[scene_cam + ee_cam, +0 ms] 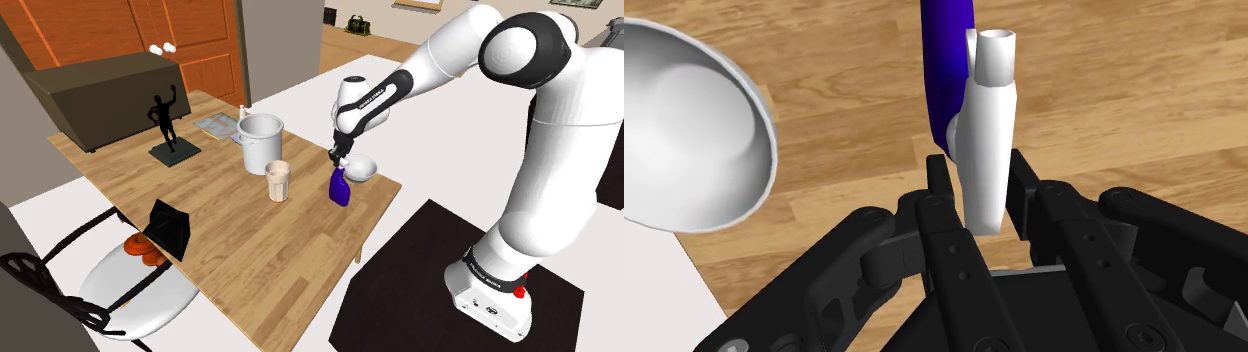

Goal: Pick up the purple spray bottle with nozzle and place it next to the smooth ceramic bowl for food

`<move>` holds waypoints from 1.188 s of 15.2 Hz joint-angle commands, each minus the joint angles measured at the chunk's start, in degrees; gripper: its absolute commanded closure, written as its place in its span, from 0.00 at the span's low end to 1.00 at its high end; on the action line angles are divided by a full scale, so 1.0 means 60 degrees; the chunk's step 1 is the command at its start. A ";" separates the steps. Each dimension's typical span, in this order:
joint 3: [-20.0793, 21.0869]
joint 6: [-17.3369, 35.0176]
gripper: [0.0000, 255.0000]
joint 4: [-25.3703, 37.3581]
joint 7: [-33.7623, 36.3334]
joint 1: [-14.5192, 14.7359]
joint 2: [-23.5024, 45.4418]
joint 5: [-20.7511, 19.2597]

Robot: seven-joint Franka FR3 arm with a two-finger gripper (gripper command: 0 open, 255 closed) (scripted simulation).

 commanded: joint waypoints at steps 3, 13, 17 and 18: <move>-0.0037 0.0422 1.00 -0.0017 0.0055 0.0029 0.0401 -0.0063; -0.0038 0.0422 0.00 -0.0016 0.0055 0.0029 0.0401 -0.0063; -0.0012 0.0173 0.00 -0.0036 0.0029 0.0015 0.0133 -0.0025; 0.0013 -0.0080 0.00 -0.0042 0.0003 0.0002 -0.0128 0.0012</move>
